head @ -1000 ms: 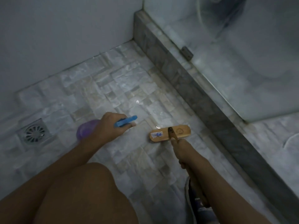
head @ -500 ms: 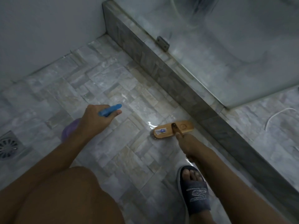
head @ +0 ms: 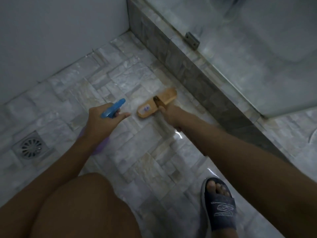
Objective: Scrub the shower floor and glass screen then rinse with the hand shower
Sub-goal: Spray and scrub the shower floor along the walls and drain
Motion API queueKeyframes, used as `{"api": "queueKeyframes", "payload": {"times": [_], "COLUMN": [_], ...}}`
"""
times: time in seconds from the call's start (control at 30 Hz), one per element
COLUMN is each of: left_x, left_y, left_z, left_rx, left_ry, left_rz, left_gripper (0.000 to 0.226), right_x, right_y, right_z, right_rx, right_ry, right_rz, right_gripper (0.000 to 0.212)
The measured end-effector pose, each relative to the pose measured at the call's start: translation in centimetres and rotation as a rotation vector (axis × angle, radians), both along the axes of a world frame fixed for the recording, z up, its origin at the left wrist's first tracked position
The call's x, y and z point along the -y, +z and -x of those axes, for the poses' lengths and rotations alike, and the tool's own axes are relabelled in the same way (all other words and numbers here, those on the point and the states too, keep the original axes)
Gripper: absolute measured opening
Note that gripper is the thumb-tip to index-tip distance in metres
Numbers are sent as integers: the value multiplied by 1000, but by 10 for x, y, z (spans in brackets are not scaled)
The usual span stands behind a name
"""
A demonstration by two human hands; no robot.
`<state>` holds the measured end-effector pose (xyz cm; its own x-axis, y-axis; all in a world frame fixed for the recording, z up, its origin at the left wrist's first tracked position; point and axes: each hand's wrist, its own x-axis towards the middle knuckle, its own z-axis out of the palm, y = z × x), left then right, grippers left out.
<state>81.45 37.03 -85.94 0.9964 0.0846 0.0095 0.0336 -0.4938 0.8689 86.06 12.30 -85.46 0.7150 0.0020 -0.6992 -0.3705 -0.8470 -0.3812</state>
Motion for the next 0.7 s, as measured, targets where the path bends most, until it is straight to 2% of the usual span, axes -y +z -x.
{"api": "queueKeyframes", "payload": {"times": [0.13,0.2,0.33,0.4,0.47,0.6,0.7], "left_x": [-13,-19,-15,-12,-12,-25,-40], "left_y": [-2,-2,-3,-7,-7,-7,-17], "left_z": [-4,-5,-10,-9,-3,5,14], "left_rx": [-61,-67,-84,-72,-29,-39,-106], "left_ry": [54,65,81,42,16,-36,-91], "left_rz": [40,48,104,79,41,-11,-113], "left_gripper": [23,19,21,26,26,36,70], "right_x": [58,66,17,-25,-57,-62,-32], "right_y": [14,11,11,3,-5,4,16], "right_z": [90,104,55,15,-16,-12,39], "right_rx": [-169,-181,-77,18,36,-16,-101], "right_ry": [36,68,79,50,24,66,103], "right_rz": [104,139,25,-26,-8,47,5], "right_gripper": [57,60,47,50,50,49,53]}}
